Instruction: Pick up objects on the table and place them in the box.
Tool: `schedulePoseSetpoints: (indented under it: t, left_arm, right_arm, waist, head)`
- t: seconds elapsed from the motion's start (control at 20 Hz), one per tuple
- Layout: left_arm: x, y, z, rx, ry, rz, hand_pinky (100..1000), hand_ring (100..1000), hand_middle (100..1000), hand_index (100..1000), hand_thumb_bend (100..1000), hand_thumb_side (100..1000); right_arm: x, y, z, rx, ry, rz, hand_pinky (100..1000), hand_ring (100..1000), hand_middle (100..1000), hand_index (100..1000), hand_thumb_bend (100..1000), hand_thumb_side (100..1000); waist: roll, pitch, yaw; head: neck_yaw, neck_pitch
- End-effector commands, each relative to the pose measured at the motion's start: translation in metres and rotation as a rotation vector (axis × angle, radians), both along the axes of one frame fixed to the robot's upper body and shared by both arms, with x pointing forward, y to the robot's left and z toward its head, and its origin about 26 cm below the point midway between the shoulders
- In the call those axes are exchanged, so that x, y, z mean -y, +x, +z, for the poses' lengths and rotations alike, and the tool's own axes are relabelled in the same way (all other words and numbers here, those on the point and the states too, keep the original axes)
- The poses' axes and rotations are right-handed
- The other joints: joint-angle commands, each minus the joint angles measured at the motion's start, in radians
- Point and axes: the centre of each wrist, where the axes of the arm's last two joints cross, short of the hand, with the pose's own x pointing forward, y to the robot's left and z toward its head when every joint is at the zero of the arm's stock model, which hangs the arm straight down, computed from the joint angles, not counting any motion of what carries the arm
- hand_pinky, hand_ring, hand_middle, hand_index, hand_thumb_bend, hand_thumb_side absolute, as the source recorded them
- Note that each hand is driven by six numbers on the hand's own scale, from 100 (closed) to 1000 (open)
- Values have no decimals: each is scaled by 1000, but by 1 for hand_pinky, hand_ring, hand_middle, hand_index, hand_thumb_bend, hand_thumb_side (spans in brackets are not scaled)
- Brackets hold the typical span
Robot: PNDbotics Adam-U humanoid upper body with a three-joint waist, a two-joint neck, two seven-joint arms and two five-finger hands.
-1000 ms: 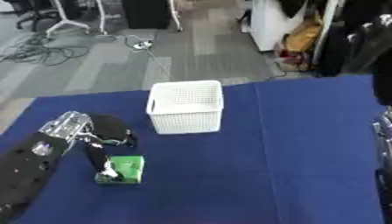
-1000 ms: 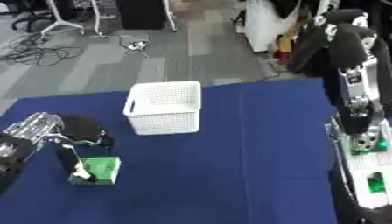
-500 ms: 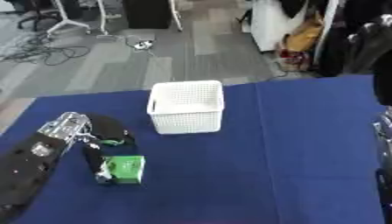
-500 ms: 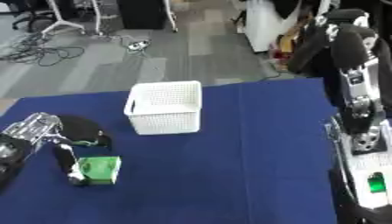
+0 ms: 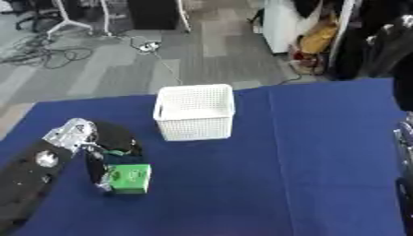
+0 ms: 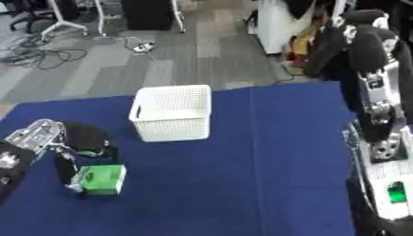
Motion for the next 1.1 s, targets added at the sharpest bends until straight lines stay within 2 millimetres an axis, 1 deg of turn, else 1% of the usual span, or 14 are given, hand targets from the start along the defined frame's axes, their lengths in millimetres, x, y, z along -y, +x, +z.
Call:
schedulePoseSetpoints:
  t: [0.05, 0.35, 0.45, 0.5, 0.55, 0.6, 0.65, 0.75, 0.8, 0.85, 0.9, 0.95, 1.05, 1.1]
  left_arm:
    - [-7, 2, 10, 34, 8, -3, 792, 772, 817, 900, 523, 715]
    - [-11, 0, 4, 52, -25, -16, 769, 740, 786, 873, 508, 711]
    - [-12, 0, 3, 61, -43, -22, 733, 691, 751, 833, 484, 695]
    - [-12, 0, 3, 67, -56, -27, 707, 672, 740, 821, 476, 689]
    - [-13, -1, 3, 74, -69, -32, 665, 638, 715, 798, 446, 682]
    - [-13, -1, 3, 79, -80, -35, 692, 661, 733, 814, 466, 687]
    - [-14, -1, 3, 83, -87, -38, 611, 596, 672, 765, 409, 671]
    - [-15, 0, 3, 91, -105, -42, 551, 550, 624, 724, 332, 681]
    - [-16, 0, 3, 94, -114, -42, 517, 527, 604, 704, 279, 694]
    - [-17, 0, 2, 96, -122, -41, 466, 500, 577, 676, 234, 710]
    - [-18, 0, 2, 98, -129, -38, 434, 480, 554, 653, 187, 733]
    - [-19, 0, 2, 98, -135, -35, 379, 440, 513, 612, 100, 780]
    - [-22, 0, 2, 99, -149, -27, 335, 405, 481, 577, 100, 815]
    - [-23, 0, 2, 99, -157, -23, 266, 349, 428, 531, 100, 823]
  right_arm:
    - [1, -2, 10, 34, -5, 6, 137, 228, 238, 407, 100, 966]
    - [1, -2, 10, 34, -5, 6, 136, 228, 238, 407, 100, 965]
    - [2, -2, 9, 34, -6, 5, 136, 228, 238, 407, 100, 964]
    - [2, -2, 9, 33, -6, 5, 136, 228, 238, 407, 100, 964]
    - [2, -2, 9, 33, -6, 5, 136, 228, 238, 407, 100, 964]
    - [2, -2, 9, 34, -6, 5, 136, 228, 238, 407, 100, 964]
    - [2, -2, 9, 34, -6, 5, 137, 228, 238, 407, 100, 965]
    - [2, -2, 9, 34, -6, 5, 137, 229, 238, 407, 100, 963]
    - [2, -2, 9, 34, -6, 5, 137, 229, 238, 407, 100, 963]
    - [2, -2, 9, 34, -5, 5, 137, 229, 238, 407, 100, 963]
    - [2, -2, 9, 34, -5, 5, 137, 229, 238, 407, 100, 963]
    - [2, -2, 9, 34, -5, 5, 137, 229, 238, 407, 100, 962]
    - [3, -2, 9, 34, -5, 5, 137, 229, 238, 407, 100, 962]
    - [3, -2, 9, 33, -5, 5, 138, 229, 239, 407, 100, 962]
  waist:
    - [-4, -8, 0]
    - [-7, -7, 1]
    - [-8, -7, 1]
    - [-8, -7, 2]
    - [-8, -7, 2]
    - [-8, -7, 2]
    - [-8, -7, 2]
    - [-8, -7, 2]
    - [-8, -7, 2]
    - [-8, -7, 3]
    - [-7, -8, 3]
    - [-7, -8, 3]
    - [-7, -8, 3]
    - [-7, -8, 3]
  head:
    - [3, -7]
    - [4, -11]
    - [4, -11]
    - [4, -11]
    - [4, -11]
    - [5, -11]
    - [4, -12]
    - [4, -12]
    - [3, -12]
    - [2, -13]
    - [2, -12]
    - [2, -12]
    - [0, -13]
    - [-1, -14]
